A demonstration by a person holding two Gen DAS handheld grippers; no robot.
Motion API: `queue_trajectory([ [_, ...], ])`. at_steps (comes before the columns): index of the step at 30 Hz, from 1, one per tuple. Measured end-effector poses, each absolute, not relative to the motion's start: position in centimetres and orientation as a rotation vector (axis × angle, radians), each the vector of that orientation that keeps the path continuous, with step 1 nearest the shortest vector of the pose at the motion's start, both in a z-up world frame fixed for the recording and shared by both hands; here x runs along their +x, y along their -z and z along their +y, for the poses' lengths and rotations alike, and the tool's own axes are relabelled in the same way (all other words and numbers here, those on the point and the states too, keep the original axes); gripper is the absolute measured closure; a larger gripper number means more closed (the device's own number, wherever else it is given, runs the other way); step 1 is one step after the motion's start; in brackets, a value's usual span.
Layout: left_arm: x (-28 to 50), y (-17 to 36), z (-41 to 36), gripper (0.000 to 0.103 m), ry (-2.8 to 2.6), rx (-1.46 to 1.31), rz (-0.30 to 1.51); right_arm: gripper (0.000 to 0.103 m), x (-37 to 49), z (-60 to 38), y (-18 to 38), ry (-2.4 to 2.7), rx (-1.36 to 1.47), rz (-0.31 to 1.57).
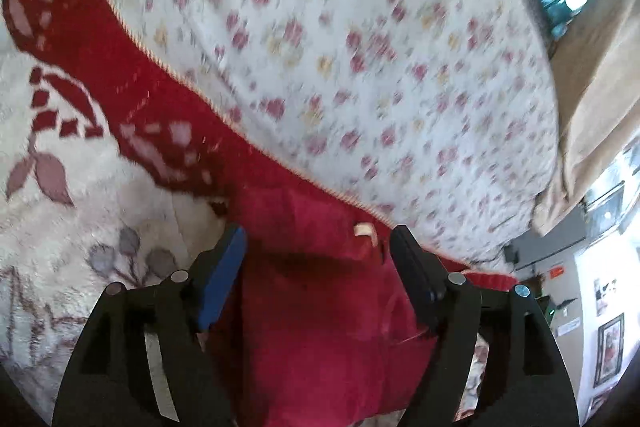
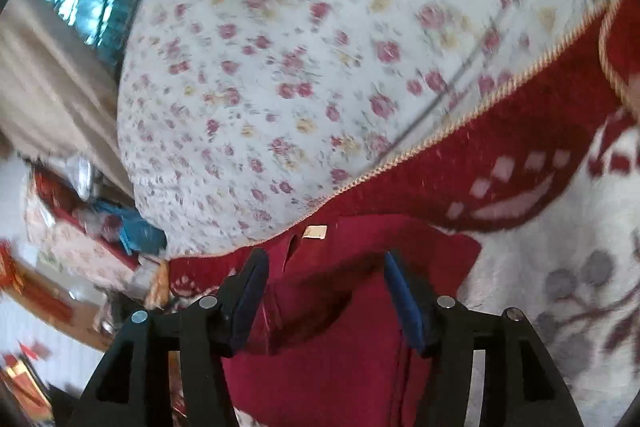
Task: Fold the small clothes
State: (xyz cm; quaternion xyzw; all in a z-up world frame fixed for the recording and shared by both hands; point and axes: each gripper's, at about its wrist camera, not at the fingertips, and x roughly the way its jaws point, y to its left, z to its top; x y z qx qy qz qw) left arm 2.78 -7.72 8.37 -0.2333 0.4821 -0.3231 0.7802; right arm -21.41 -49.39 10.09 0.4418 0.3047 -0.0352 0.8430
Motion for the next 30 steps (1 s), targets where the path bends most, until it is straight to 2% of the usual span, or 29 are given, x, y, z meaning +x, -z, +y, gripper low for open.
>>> queue_trajectory([
  [4, 1.7, -8.7, -8.3, 0.028, 0.71, -0.402, 1.047, 0.048, -21.0, -45.9, -11.5, -0.029, 0.8, 0.697],
  [9, 0.0, -9.3, -10.1, 0.028, 0.835, -0.27, 1.071, 0.048, -19.0, -42.1, -10.7, -0.056, 0.628, 0.815],
  [13, -1.1, -10.4, -10.8, 0.028, 0.902, -0.141, 1.03, 0.048, -18.7, -41.5, -9.6, -0.124, 0.628, 0.871],
  [22, -3.1, -8.9, -14.0, 0.028, 1.011, 0.05, 1.095, 0.048, -17.4, -41.8, -6.4, -0.048, 0.56, 0.936],
  [27, -0.8, -6.6, -15.8, 0.028, 0.885, -0.016, 1.124, 0.048, -15.0, -42.5, -6.6, -0.001, 0.555, 0.88],
  [30, 3.0, -5.2, -14.7, 0.028, 0.735, -0.232, 1.099, 0.047, -12.7, -44.3, -6.5, 0.059, 0.61, 0.825],
])
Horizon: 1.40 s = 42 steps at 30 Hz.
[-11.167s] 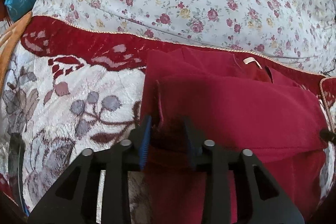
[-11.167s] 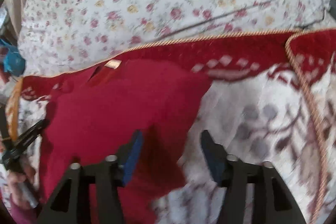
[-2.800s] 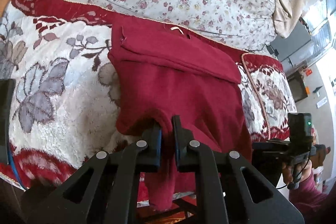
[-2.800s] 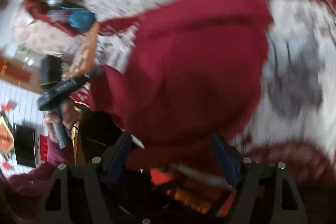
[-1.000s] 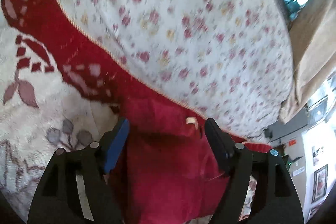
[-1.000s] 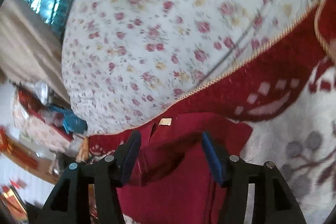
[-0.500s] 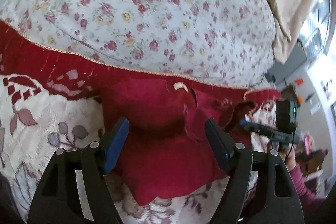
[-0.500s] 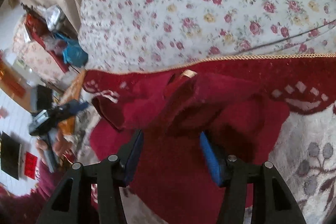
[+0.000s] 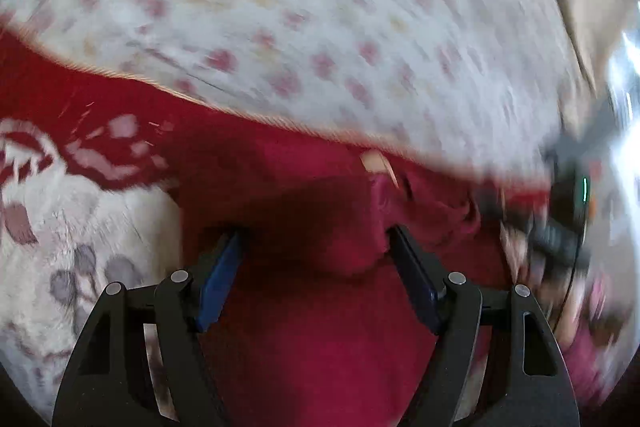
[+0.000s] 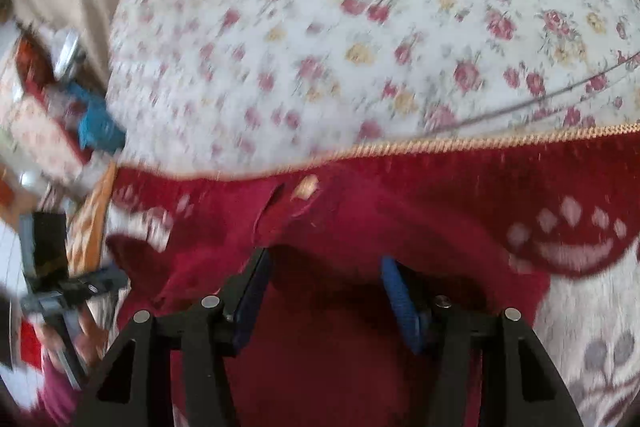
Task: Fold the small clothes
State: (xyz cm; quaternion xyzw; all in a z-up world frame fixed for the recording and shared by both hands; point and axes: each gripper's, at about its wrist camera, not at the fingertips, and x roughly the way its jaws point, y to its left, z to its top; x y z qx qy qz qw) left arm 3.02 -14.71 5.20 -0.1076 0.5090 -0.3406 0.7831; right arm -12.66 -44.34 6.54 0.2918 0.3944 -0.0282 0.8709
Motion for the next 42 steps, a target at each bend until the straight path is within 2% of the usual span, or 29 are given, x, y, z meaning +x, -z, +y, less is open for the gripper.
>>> queue_trajectory([
  [4, 5.5, -4.0, -11.7, 0.028, 0.627, -0.404, 1.141, 0.047, -11.1, -46.8, -6.3, 0.217, 0.669, 0.821],
  [9, 4.3, -6.1, -10.8, 0.028, 0.679, -0.314, 1.111, 0.042, -13.8, -46.0, -8.2, 0.22, 0.643, 0.801],
  [14, 1.2, -6.8, -11.0, 0.028, 0.74, -0.188, 1.109, 0.041, -15.2, -44.0, -5.4, 0.27, 0.461, 1.003],
  [18, -1.3, -7.6, -9.3, 0.028, 0.792, -0.159, 1.138, 0.041, -17.0, -43.5, -7.4, 0.255, 0.486, 0.966],
  [19, -2.0, -7.8, -8.5, 0.028, 0.814, -0.167, 1.136, 0.04, -17.9, -43.0, -8.7, 0.222, 0.488, 0.944],
  [21, -3.3, -7.7, -7.0, 0.028, 0.85, -0.16, 1.15, 0.026, -19.6, -41.8, -10.4, 0.192, 0.462, 0.939],
  [24, -5.6, -7.2, -5.5, 0.028, 0.871, -0.049, 1.165, 0.026, -23.0, -40.4, -11.3, 0.173, 0.431, 0.933],
  [27, -7.1, -6.0, -5.5, 0.028, 0.857, 0.039, 1.161, 0.025, -26.0, -40.0, -10.0, 0.178, 0.455, 0.962],
  [32, -6.7, -3.9, -6.8, 0.028, 0.872, 0.033, 1.181, 0.026, -27.4, -39.9, -6.6, 0.16, 0.546, 1.033],
  [33, -6.6, -3.6, -7.1, 0.03, 0.879, 0.032, 1.184, 0.026, -27.5, -39.9, -6.2, 0.153, 0.556, 1.033],
  [34, -6.6, -3.3, -7.4, 0.042, 0.883, 0.041, 1.188, 0.026, -27.7, -40.0, -5.9, 0.152, 0.57, 1.027],
  [35, -6.5, -2.8, -7.9, 0.064, 0.89, 0.066, 1.204, 0.026, -27.6, -40.2, -5.6, 0.147, 0.59, 1.019],
  [37, -6.4, -2.4, -8.1, 0.081, 0.888, 0.078, 1.218, 0.043, -27.5, -40.2, -4.9, 0.124, 0.606, 1.013],
  [38, -6.4, -2.5, -8.0, 0.085, 0.889, 0.071, 1.214, 0.06, -27.2, -40.1, -4.8, 0.114, 0.594, 1.015],
  [40, -6.6, -3.3, -7.6, 0.09, 0.886, 0.074, 1.19, 0.074, -26.8, -39.5, -5.0, 0.113, 0.55, 1.018],
  [41, -6.7, -3.8, -7.5, 0.092, 0.883, 0.076, 1.174, 0.084, -26.9, -39.2, -5.5, 0.109, 0.522, 1.011],
  [42, -6.9, -4.3, -7.3, 0.092, 0.882, 0.077, 1.161, 0.088, -27.0, -38.9, -6.1, 0.116, 0.486, 1.007],
])
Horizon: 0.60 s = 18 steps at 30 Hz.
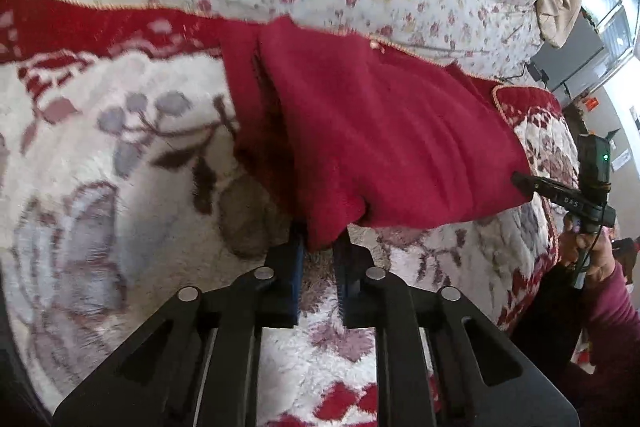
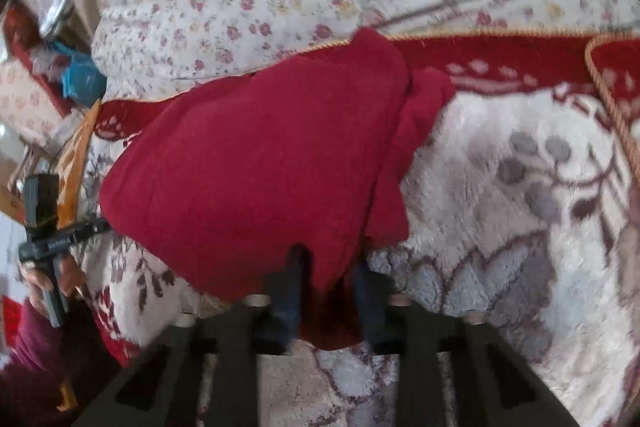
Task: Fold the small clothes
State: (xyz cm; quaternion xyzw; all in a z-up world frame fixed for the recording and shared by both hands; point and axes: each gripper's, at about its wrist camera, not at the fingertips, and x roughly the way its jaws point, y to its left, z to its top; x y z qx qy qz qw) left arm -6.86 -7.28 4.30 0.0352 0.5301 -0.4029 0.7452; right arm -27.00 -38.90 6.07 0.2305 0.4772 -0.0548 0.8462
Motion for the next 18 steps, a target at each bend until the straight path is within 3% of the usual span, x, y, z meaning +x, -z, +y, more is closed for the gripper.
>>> queue_trajectory([
  [5, -7.8, -4.4, -5.7, 0.101, 0.855, 0.131, 1.149, 0.095, -28.0, -39.5, -8.5, 0.13, 0.431, 0.975],
  [10, -8.2, -3.2, -4.5, 0.102, 0.818, 0.123, 1.186, 0.096, -28.6, -40.1, -5.6, 0.156, 0.465, 1.049],
  [13, -8.6, -5.9, -4.2, 0.101, 0.846, 0.078, 1.132, 0.096, -28.9, -40.7, -8.2, 0.171, 0.49, 1.002],
  [16, -8.8, -8.4, -5.3, 0.1, 0.836, 0.091, 1.063, 0.079, -28.7, -41.0, -11.3, 0.246, 0.441, 0.921],
  [17, -8.7, -8.9, -6.0, 0.098, 0.832, 0.098, 1.057, 0.061, -27.9, -41.0, -12.0, 0.233, 0.444, 0.904],
  [18, -8.5, -9.2, -7.0, 0.095, 0.822, 0.101, 1.051, 0.054, -27.3, -40.7, -12.2, 0.226, 0.444, 0.896],
])
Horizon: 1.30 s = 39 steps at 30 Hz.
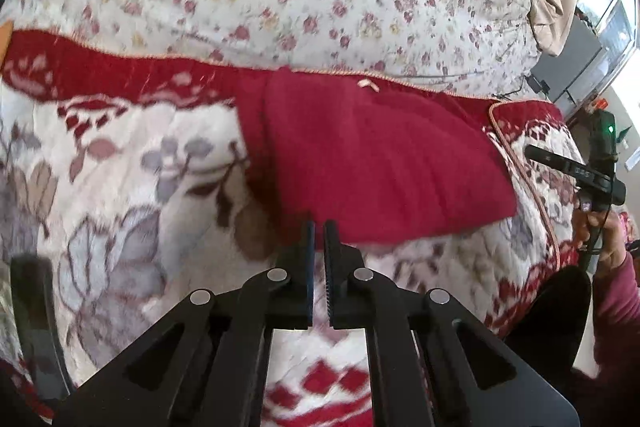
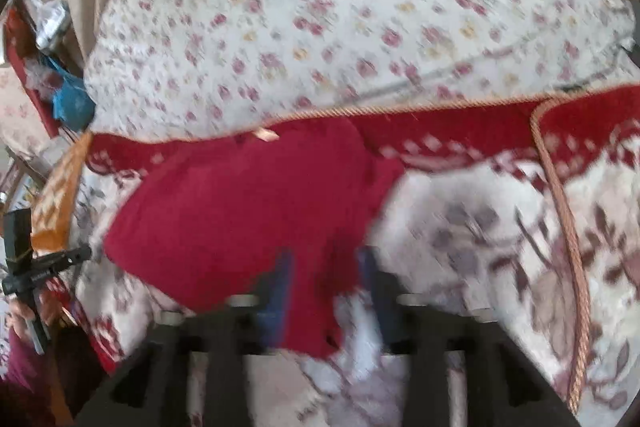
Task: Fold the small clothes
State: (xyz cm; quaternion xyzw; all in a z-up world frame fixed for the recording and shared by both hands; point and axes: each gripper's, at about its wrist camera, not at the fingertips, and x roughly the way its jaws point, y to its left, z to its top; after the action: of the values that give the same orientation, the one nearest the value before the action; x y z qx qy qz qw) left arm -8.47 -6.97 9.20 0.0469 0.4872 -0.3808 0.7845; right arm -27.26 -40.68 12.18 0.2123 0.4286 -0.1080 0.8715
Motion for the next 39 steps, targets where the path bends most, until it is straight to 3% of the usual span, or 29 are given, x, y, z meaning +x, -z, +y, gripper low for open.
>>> queue_trajectory([
  [2, -7.7, -9.0, -8.7, 0.071, 0.752, 0.105, 1.035, 0.054, -24.7, -40.0, -12.2, 0.215, 0.411, 0.9],
  [4, -7.0, -8.4, -9.8, 0.059, 0.701, 0.078, 1.041, 0.054, -21.3, -39.3, -11.2, 0.22, 0.361, 0.931],
  [16, -4.1, -3.9, -12.5, 0.056, 0.518, 0.19, 0.975, 0.052, -11.9, -43.5, -2.7, 0.416, 0.344, 1.034],
  [21, -3.9, -4.0, -12.4, 0.053, 0.524, 0.182, 0.975, 0.051, -11.8, -43.3, -3.3, 0.428, 0.33, 1.037],
  [30, -4.0, -4.0, -11.9, 0.053, 0.537, 0.149, 0.99, 0.051, -8.9, -36.1, -9.1, 0.226, 0.299, 0.98],
  [39, -3.3, -4.1, -9.7, 0.052, 0.591, 0.025, 1.053, 0.051, 0.7, -26.3, -5.7, -0.021, 0.209, 1.052],
])
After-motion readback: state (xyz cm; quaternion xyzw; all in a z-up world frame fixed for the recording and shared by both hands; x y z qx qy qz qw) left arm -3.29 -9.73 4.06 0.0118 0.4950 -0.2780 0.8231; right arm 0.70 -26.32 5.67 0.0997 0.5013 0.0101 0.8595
